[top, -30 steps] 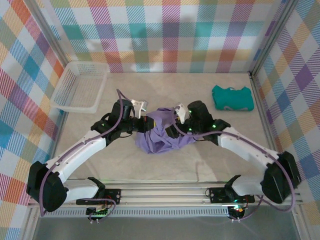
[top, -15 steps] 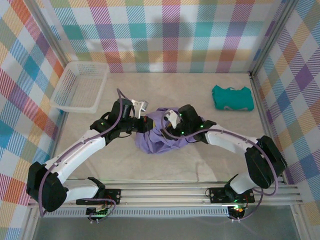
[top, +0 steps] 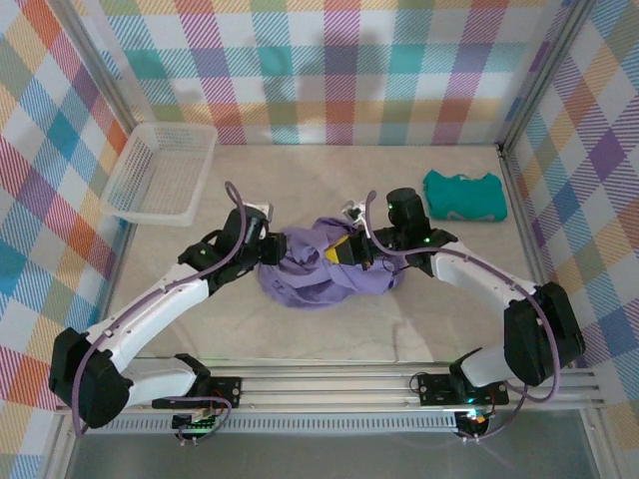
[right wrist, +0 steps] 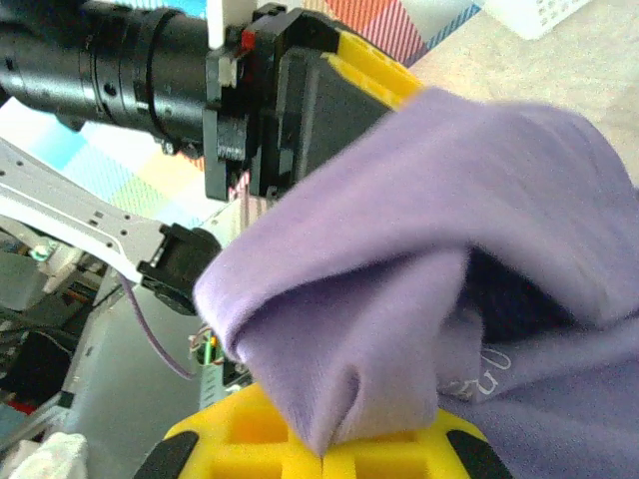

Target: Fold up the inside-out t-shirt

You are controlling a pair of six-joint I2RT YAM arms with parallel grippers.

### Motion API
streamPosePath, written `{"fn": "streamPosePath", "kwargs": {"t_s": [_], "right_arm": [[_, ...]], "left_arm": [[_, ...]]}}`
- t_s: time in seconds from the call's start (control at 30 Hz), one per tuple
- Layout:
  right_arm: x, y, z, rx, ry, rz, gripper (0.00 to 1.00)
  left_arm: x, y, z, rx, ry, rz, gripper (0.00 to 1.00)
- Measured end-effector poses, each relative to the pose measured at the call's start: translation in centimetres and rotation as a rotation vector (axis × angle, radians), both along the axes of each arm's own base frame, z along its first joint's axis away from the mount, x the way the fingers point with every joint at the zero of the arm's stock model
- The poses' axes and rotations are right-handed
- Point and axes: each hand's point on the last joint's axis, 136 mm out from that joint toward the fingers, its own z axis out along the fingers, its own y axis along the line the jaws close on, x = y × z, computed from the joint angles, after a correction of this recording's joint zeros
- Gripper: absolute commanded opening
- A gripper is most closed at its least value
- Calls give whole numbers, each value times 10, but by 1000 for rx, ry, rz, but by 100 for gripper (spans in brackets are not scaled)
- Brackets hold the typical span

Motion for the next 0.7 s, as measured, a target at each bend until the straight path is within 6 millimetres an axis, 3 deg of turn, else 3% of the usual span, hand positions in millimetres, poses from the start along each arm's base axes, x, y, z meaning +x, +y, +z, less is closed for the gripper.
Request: {"fn": "streamPosePath", "kwargs": {"t_s": [0.13,0.27,0.33,0.43,0.53,0.7], "right_arm": [[5,4,3,7,32,6,0],[6,5,5,5,44,10,0],[5,5,4,2,50,10,0],[5,5,2,-3,57,10,0],[4,4,1,-8,61,12,0],[4,4,-1,-12,53,12,0]], "left_arm": [[-26,0,13,-34,-27,-20,51],[-45,-22,25,-180,-12,-123,49],[-46,-38,23,-234,22,-173,49],[-42,-58,2,-248,97,-217,48],[-38,-68,-15,-244,154,-235,40],[-29,-76,-16,-252,153,-240,33]]}}
